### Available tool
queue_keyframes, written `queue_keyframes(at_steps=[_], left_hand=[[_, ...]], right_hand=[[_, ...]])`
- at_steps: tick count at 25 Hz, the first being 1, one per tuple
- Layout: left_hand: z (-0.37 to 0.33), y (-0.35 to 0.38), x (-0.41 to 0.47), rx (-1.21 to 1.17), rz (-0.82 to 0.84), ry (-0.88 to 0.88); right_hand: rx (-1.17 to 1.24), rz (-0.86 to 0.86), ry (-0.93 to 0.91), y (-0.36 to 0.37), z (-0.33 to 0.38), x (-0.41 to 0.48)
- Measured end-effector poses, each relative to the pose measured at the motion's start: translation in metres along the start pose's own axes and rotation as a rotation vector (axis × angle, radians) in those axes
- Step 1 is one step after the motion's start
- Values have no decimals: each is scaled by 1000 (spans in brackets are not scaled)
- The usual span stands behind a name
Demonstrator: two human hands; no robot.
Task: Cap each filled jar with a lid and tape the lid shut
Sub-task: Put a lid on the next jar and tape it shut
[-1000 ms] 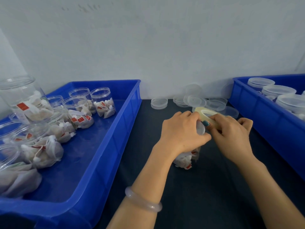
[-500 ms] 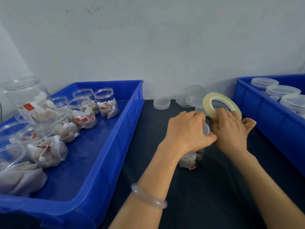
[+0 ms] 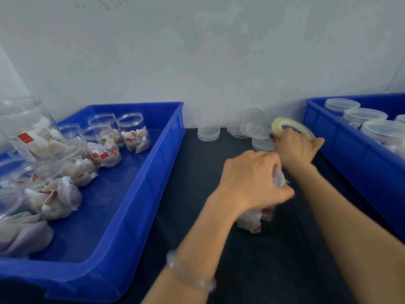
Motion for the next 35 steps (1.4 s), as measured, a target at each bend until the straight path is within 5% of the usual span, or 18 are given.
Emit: queue_keyframes(at_steps=[6,11,21,28,35], left_hand=[[1,0,1,-8,34,9],[-3,1,-2,-74,59,-38],[-16,5,12,-67,70,-253],[-10,5,11,-20,-9,-318],[26,1,-15,-990,-7,-559]], right_hand=[[223,106,-215,-12,-2,-14],[180,214,-380,-26,-39,-70],[265,402,-427,-31,-59,-102],[1096,164,-76,-70,-26,-109],[1128,264,-21,-73,9,-141]])
Point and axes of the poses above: each hand's wrist, its own x-axis towards the middle knuckle, its own y-axis out of the palm, z = x × y, the point moved 1 cm from there along x, towards the middle knuckle, and after that the axes turned 12 degrees about -z, right-handed, at the moved point
